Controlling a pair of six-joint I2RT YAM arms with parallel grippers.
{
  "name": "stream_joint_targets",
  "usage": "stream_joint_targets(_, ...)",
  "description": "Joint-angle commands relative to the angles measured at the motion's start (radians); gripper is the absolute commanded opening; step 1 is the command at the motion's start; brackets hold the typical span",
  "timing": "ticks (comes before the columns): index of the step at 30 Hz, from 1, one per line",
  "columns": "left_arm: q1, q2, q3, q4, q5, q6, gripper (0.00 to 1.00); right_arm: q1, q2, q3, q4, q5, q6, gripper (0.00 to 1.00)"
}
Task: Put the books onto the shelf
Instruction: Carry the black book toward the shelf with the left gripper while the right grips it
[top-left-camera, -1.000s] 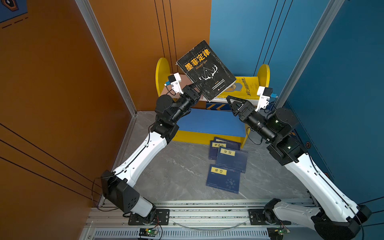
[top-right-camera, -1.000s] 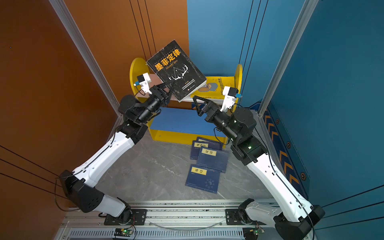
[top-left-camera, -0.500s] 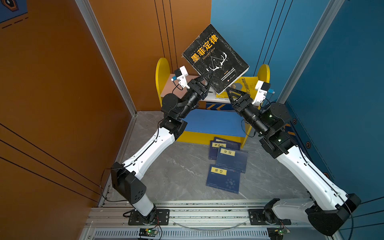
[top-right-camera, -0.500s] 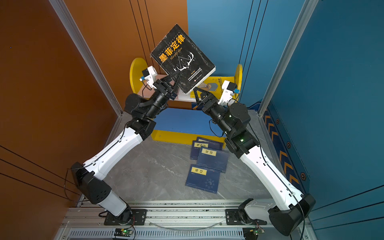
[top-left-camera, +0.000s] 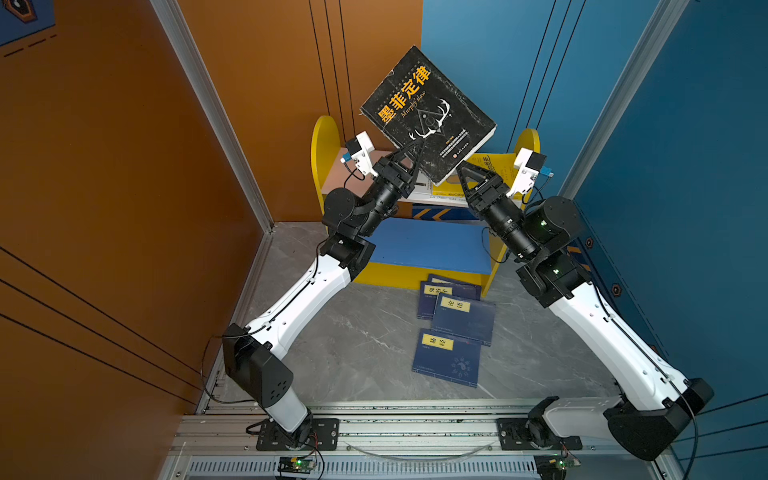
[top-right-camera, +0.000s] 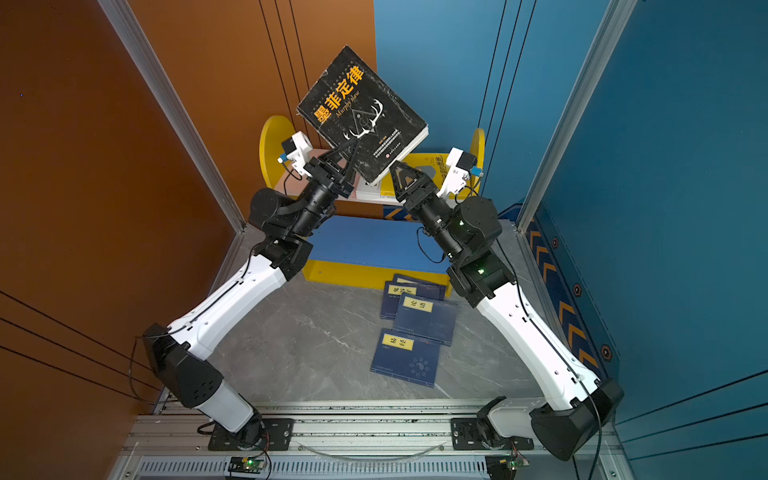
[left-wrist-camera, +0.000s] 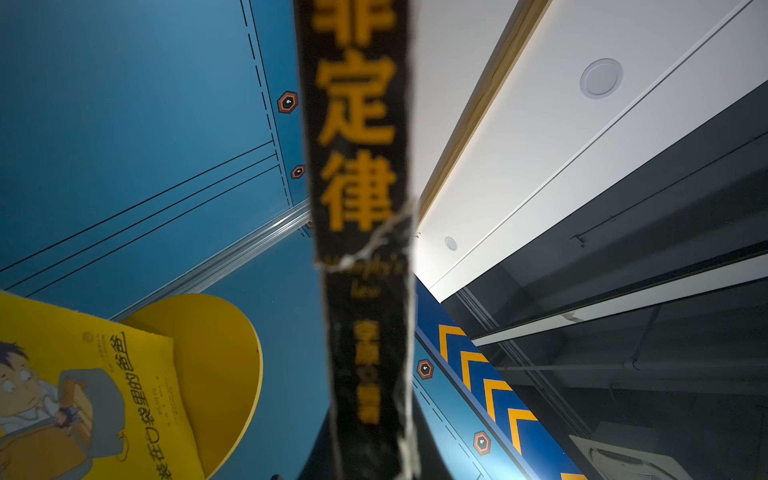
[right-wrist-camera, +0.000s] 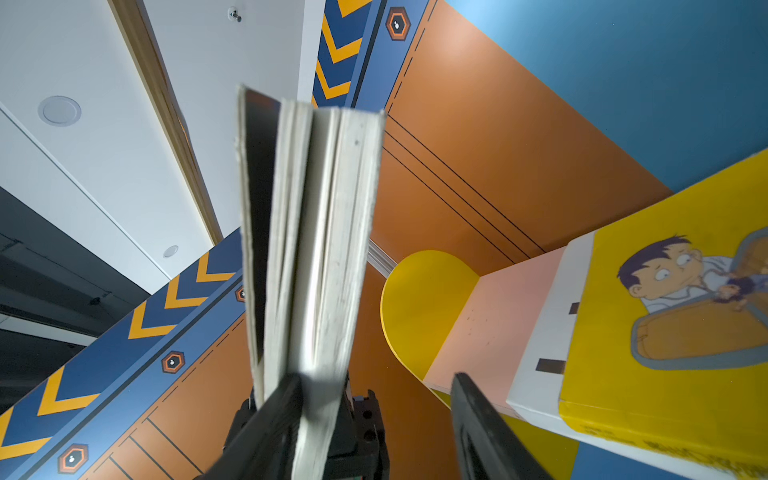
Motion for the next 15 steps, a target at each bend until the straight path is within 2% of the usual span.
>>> stream_joint_targets(1, -0.004, -0.027, 0.030, 0.082, 0.067, 0.005, 0.00, -0.009, -0.069, -0.040, -0.008, -0.013, -0.029, 0.69)
stream_joint_targets(5, 0.005, -0.028, 0.039, 0.080, 0.065, 0.003, 0.00, -0.013, -0.139, -0.095, -0.037, -0.003, -0.052, 0.92)
stream_joint_targets(7, 0.002, -0.026, 0.042, 0.080, 0.065, 0.003, 0.00, -0.013, -0.137, -0.078, -0.036, -0.033, -0.059, 1.00)
stream_joint_targets(11, -0.008, -0.015, 0.044, 0.081, 0.070, -0.010, 0.00, 0.002, -0.089, -0.004, -0.034, -0.093, -0.073, 1.00)
stream_joint_targets(15, -0.019, -0.005, 0.050, 0.080, 0.078, -0.031, 0.00, 0.018, -0.043, 0.048, -0.061, -0.067, -0.085, 1.00)
